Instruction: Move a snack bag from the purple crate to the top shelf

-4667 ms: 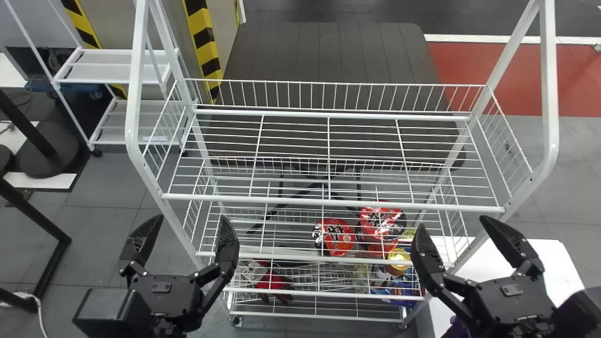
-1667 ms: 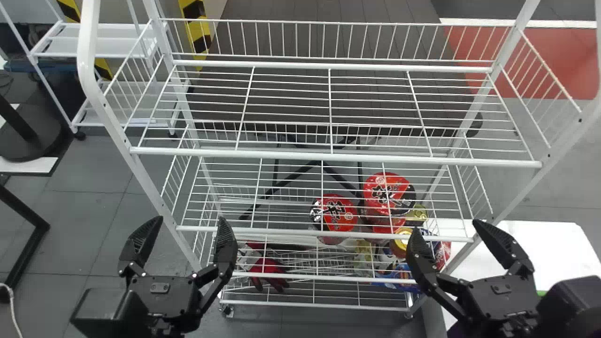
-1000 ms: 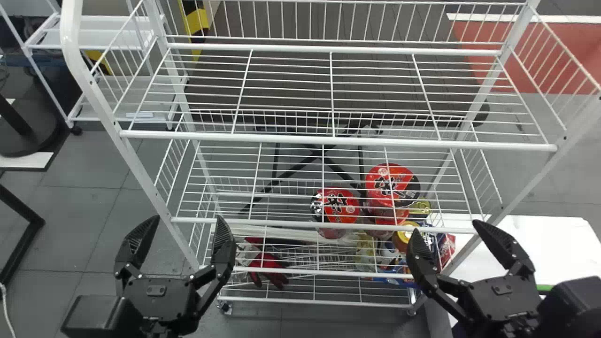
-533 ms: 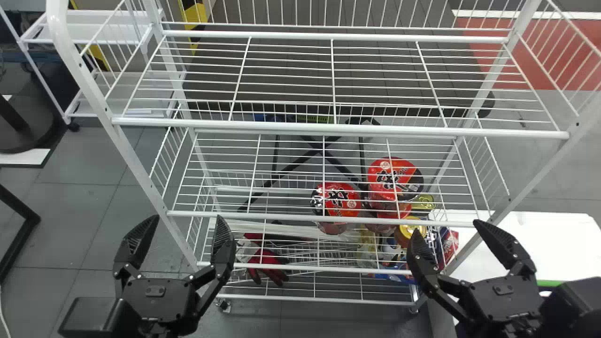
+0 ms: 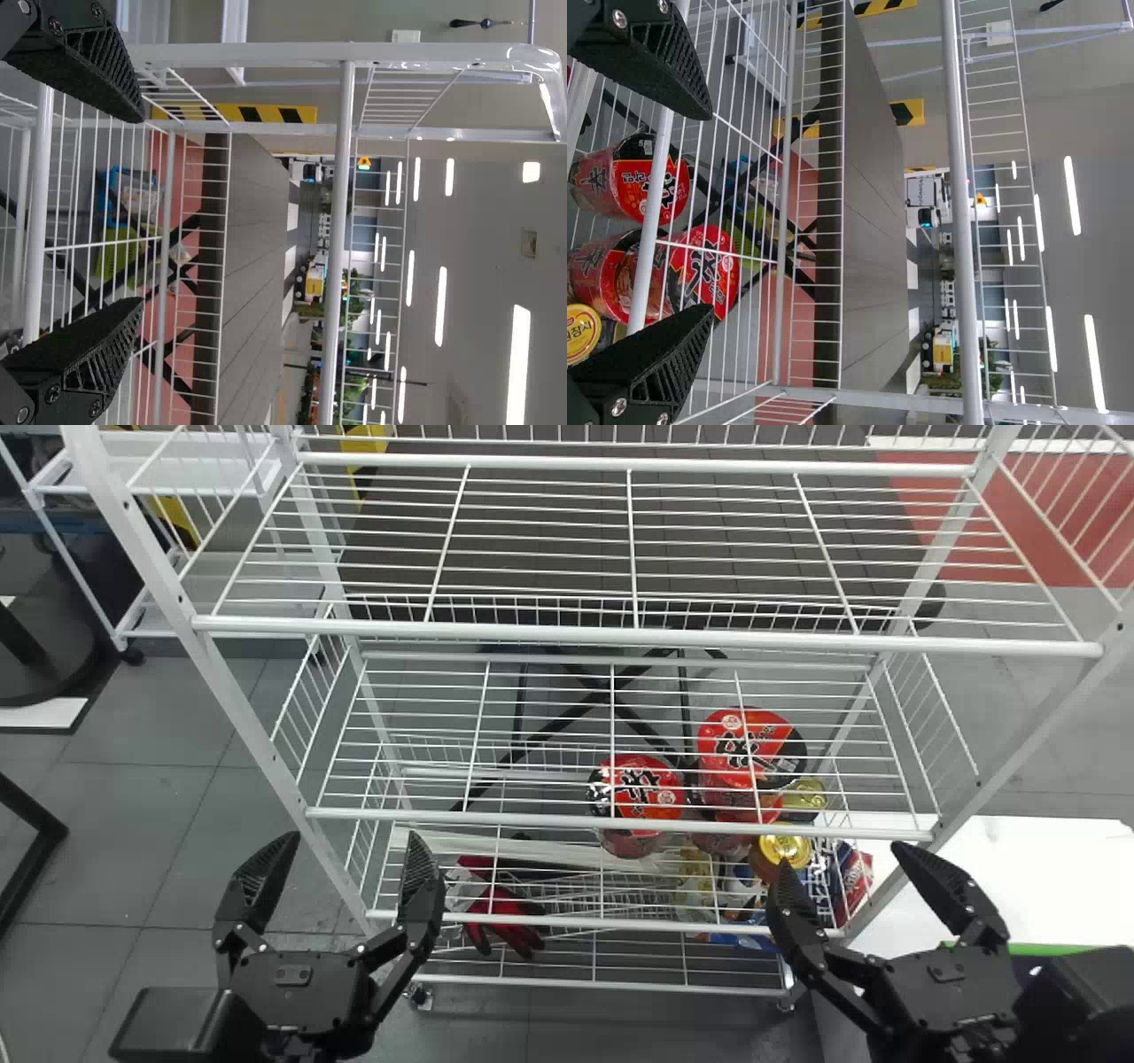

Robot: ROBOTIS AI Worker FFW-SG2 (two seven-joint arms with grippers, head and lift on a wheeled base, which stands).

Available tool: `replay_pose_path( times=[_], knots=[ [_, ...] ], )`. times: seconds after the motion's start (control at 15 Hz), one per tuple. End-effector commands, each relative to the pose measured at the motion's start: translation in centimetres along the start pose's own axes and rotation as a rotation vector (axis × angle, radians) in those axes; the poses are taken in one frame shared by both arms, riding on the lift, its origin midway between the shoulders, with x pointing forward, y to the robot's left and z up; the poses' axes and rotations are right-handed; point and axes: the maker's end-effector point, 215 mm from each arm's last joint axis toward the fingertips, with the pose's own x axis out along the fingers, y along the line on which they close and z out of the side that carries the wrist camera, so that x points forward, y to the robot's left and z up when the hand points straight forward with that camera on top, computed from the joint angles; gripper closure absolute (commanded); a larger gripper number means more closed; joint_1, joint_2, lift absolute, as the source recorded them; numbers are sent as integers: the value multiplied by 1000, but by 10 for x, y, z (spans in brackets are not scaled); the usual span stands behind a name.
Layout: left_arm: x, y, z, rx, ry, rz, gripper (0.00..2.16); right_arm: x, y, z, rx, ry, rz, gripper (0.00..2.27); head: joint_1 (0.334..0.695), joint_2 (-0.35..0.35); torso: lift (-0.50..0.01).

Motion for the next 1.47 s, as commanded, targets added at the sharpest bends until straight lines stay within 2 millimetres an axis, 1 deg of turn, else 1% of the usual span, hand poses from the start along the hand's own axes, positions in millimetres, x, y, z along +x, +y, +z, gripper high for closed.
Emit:
replay_pose_path(
  times=[0.0,1.4],
  knots=[
    [0,0,0,0,-2,0,80,0,0,0,1,2,-1,19,695,2,-255],
    [0,0,-2,1,0,-1,80,0,1,-2,6,3,-1,22,695,4,-340]
  ],
)
